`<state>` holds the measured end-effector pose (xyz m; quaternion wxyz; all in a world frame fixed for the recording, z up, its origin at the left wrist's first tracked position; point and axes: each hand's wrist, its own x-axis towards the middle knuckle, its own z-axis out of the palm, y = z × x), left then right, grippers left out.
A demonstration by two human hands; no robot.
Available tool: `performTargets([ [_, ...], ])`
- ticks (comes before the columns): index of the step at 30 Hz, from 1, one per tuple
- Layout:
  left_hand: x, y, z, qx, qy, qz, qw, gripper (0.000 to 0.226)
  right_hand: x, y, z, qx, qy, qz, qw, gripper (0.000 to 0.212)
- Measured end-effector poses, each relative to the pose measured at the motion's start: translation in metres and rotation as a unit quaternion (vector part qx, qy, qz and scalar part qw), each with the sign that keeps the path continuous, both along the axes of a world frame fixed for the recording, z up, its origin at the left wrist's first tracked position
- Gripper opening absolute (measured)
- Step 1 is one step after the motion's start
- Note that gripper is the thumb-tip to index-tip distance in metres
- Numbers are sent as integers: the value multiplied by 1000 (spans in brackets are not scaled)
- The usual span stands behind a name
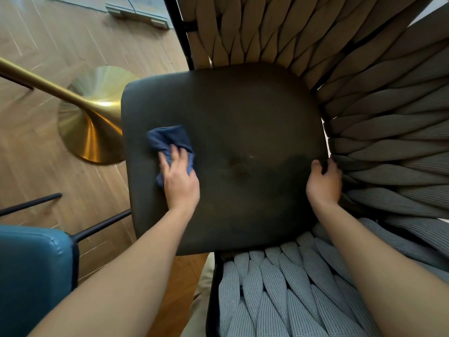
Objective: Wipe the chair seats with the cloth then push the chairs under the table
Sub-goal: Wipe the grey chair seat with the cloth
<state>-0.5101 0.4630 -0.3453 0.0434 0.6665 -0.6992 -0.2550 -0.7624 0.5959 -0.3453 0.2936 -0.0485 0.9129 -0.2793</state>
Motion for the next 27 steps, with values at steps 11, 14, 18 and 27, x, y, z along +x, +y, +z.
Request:
performTargets([
  [11, -64, 24, 1, 22, 13, 93, 995, 55, 3, 2, 4, -1, -1, -5, 1000, 54],
  [14, -38, 45, 0, 3, 18, -178, 984, 53, 2, 2, 7, -10, -10, -8, 1000, 54],
  [18, 10, 52, 5, -13, -6, -113, 994, 49, 1, 2, 9, -19, -29, -16, 999, 54],
  [27, -73, 50, 0, 8, 42, -280, 959, 52, -4, 7, 6, -37, -45, -17, 998, 55],
])
